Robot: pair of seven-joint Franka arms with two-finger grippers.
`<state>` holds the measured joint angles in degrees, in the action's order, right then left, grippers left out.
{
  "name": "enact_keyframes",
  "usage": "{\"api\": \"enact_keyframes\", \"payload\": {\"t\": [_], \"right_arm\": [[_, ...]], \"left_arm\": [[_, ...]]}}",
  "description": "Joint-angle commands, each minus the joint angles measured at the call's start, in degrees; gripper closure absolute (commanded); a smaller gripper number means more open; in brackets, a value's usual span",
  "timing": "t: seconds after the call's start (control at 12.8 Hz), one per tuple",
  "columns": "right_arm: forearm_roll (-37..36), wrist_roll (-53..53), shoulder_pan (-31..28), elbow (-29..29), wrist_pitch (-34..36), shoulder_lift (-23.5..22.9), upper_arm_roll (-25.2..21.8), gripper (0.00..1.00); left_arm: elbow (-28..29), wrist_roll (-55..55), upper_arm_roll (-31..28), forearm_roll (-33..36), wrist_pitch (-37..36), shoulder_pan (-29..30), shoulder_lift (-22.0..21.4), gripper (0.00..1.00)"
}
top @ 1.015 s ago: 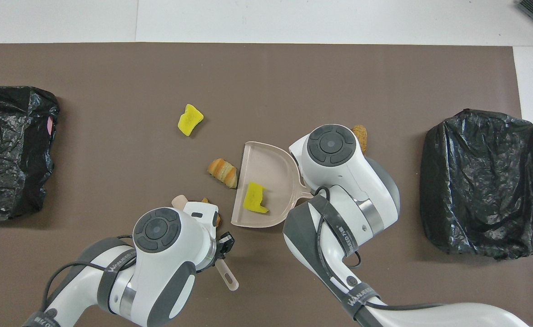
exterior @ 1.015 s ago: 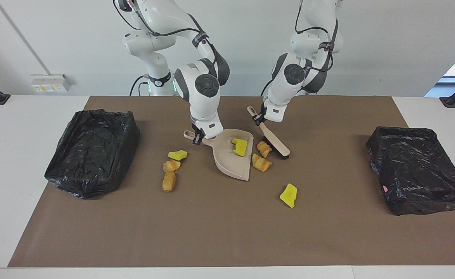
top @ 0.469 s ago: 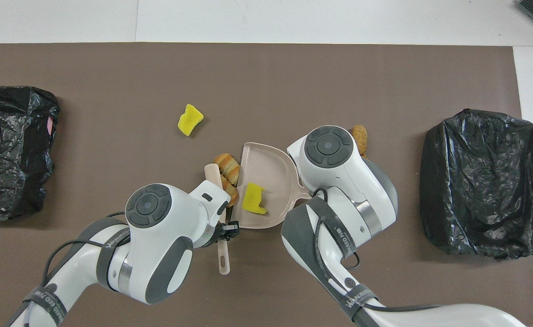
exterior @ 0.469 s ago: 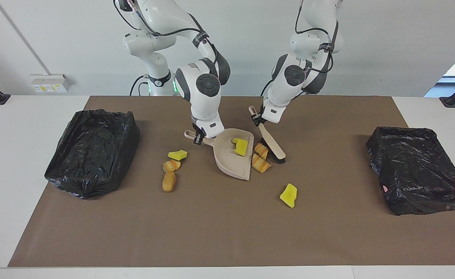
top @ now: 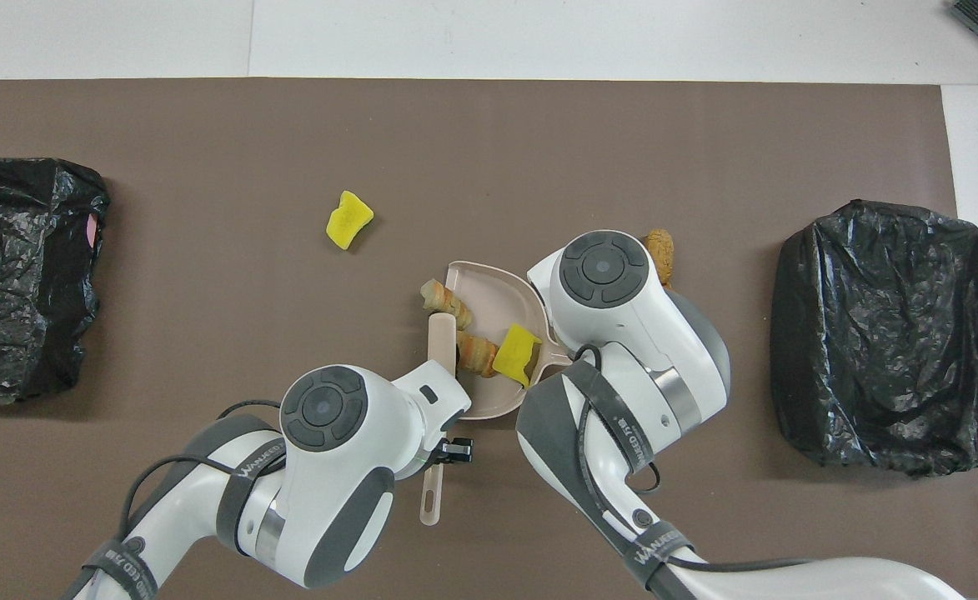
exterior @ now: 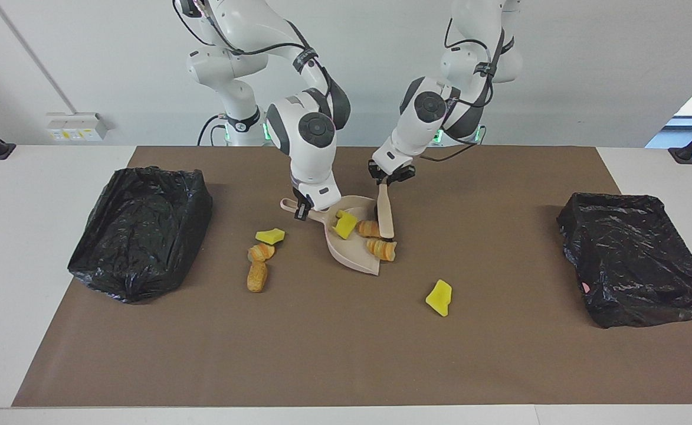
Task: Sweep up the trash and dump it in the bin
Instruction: 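Sweep the remaining pieces toward the dustpan with the left gripper's brush, then move the brush to the far yellow sponge with the left gripper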
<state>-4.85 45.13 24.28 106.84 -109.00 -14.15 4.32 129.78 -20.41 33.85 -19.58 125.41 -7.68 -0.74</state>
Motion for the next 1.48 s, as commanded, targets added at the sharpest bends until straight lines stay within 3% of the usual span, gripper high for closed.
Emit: {"api": "enact_keyframes", "payload": {"t": [0.0, 0.55, 0.78, 1.02, 1.41], "right_arm": [[-0.8, -1.5, 0.2, 0.5, -0.8, 0.3, 0.3, 1.0], [-0.8, -1.5, 0.2, 0.5, -0.8, 0.3, 0.3, 1.0], [-0.8, -2.7, 0.2, 0.5, -0.6, 0.3, 0.3, 1.0], [-0.8, -5.2, 0.3, 0.4, 1.2, 0.5, 0.3, 1.0], [0.2, -9.5, 0.5, 0.4, 1.9, 0.7, 0.3, 1.0]], "left_arm": [[-2.7, 0.4, 1.1, -0.3, 0.5, -0.8, 0.8, 1.0], [-8.1, 0.0, 0.9, -0.5, -13.8, -0.3, -0.6, 1.0], [-10.0, 0.5, 0.4, 0.8, -14.6, 3.7, 0.0, 1.0], [-10.4, 1.4, -0.8, 11.4, -14.1, 4.8, 0.5, 1.0], [-10.4, 7.1, -4.6, 15.4, -11.1, 6.0, 1.5, 1.0]]}}
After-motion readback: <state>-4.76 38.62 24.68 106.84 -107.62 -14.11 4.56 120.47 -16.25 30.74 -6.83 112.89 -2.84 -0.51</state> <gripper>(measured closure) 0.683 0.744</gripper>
